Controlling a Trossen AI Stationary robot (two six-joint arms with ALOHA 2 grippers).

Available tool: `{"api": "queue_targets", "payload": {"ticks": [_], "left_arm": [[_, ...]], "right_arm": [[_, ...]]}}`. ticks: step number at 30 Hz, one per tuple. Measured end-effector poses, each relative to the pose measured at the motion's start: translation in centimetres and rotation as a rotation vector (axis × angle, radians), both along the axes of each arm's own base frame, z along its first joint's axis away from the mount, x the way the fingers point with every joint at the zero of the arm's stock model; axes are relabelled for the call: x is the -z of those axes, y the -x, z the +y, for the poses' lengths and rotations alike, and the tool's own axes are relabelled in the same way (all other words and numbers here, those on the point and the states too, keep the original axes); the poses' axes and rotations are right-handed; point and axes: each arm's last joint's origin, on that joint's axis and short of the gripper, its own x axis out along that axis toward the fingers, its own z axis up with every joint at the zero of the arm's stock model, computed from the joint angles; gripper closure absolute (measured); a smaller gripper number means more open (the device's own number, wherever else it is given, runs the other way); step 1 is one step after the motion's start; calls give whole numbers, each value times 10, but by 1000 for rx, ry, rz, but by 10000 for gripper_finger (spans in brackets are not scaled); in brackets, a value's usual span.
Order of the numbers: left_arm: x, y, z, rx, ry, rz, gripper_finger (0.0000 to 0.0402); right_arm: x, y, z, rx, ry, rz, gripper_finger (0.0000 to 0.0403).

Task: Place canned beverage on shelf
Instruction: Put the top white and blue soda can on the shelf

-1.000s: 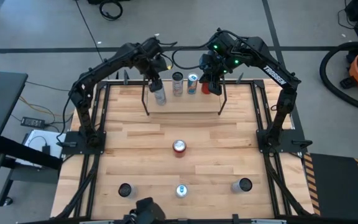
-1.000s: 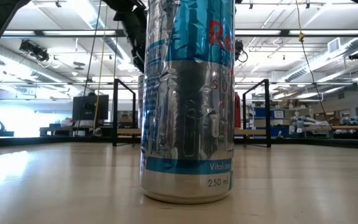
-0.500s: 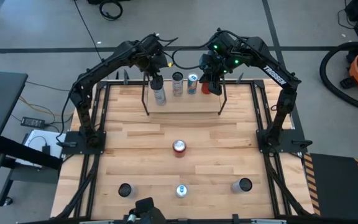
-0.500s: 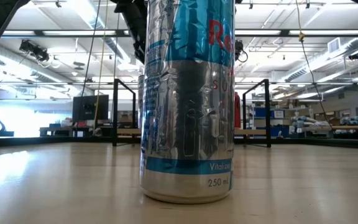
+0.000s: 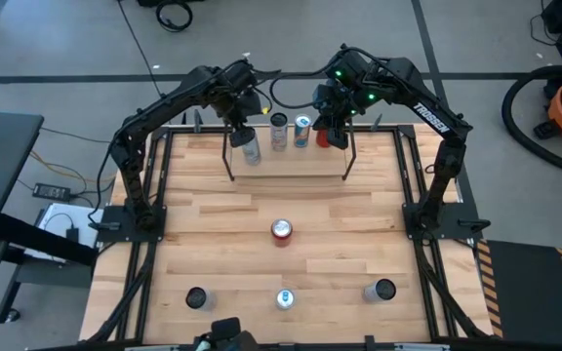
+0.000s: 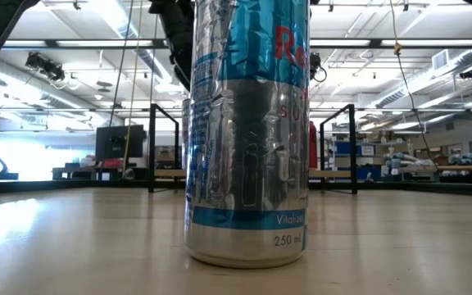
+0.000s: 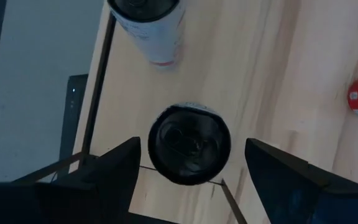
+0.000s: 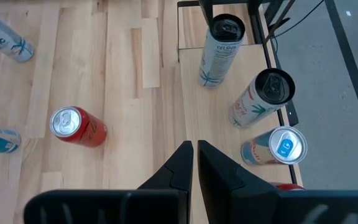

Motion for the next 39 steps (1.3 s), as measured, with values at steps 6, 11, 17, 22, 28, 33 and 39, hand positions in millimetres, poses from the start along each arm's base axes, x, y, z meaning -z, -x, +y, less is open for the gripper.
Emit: {"api": "queue_targets", "payload": {"ticks": [6,11,17,22,28,33,39], "left_arm": [[0,-2,-2,-27,12,-8,111],[0,-6,-8,-26,24,-8,111],[2,-12,-26,33,48,37,111],[3,-17,-40,98,55,67,111],[3,-22,-48,100,61,63,111],[2,-24,-49,63,65,42,111],[2,-23,-47,11,64,44,111]], "right_arm": [[0,0,0,8,7,3,372],[0,0,-1,19,21,9,372],[-1,-1,-1,20,29,-8,372],[-1,-1,-1,70,-13,-12,372],[-2,-3,-2,75,-9,-34,372],[-7,-8,-4,74,20,-99,372],[-16,-15,-8,72,72,-218,372]]}}
